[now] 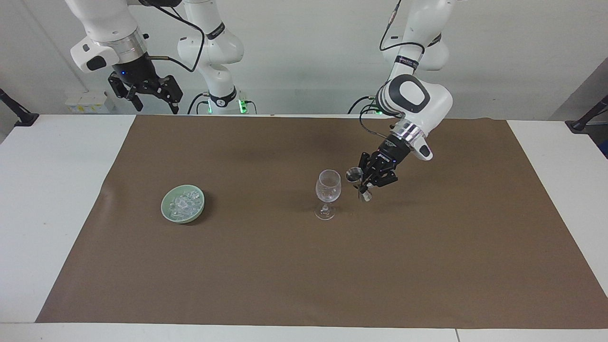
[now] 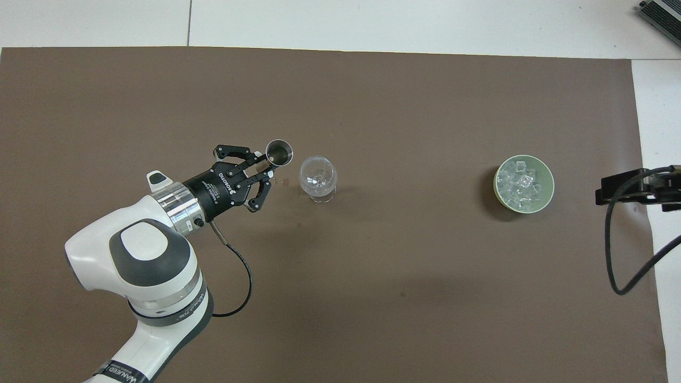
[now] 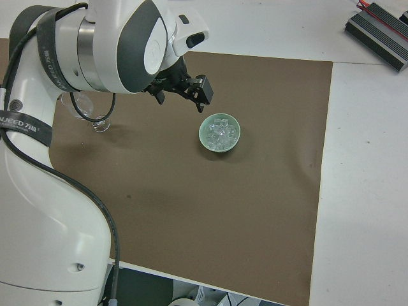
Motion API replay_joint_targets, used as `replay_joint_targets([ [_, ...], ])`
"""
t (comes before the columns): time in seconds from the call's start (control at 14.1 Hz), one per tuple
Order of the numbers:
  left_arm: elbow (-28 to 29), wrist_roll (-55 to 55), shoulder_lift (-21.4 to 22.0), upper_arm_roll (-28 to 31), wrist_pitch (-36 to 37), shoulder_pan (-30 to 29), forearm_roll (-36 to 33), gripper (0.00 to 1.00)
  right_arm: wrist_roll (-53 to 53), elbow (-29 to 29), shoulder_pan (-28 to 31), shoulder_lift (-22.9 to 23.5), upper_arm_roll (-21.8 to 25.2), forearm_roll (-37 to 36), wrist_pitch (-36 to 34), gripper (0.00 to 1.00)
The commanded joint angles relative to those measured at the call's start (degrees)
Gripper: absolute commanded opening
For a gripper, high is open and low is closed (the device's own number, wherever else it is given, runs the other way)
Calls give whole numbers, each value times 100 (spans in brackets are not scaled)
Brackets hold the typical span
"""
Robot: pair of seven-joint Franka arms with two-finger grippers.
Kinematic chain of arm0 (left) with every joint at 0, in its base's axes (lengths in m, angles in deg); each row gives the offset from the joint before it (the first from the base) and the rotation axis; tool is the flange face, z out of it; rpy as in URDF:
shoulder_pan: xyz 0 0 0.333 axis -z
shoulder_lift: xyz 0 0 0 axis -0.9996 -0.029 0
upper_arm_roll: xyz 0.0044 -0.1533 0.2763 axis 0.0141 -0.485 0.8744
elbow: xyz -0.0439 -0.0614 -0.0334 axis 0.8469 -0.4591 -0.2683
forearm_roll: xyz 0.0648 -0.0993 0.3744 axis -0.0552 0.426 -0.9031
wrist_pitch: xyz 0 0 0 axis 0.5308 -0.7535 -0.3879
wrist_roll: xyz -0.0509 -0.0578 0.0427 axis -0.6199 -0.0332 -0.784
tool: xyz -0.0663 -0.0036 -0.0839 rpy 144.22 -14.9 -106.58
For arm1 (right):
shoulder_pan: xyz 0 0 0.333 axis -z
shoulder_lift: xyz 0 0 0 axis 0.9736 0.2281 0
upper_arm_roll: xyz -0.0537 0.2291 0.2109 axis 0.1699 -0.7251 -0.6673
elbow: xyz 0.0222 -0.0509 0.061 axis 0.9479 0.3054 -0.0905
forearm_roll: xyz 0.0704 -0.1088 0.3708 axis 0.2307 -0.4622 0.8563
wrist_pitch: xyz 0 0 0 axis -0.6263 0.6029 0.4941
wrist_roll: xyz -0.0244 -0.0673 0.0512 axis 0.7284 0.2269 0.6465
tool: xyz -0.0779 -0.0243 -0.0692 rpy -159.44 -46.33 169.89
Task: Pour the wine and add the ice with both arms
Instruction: 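Carry the shaker with the left gripper to the wine glass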
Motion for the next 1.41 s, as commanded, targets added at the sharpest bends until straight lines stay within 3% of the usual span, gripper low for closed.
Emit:
replay_joint_targets([
  [0.0, -58, 308, 25, 74, -277, 188, 99, 0, 107, 128, 28, -128, -1, 91, -9, 100],
  [1.34, -401, 1081, -177, 4, -1367, 662, 2, 0, 107, 137, 28, -128, 7, 91, -9, 100],
])
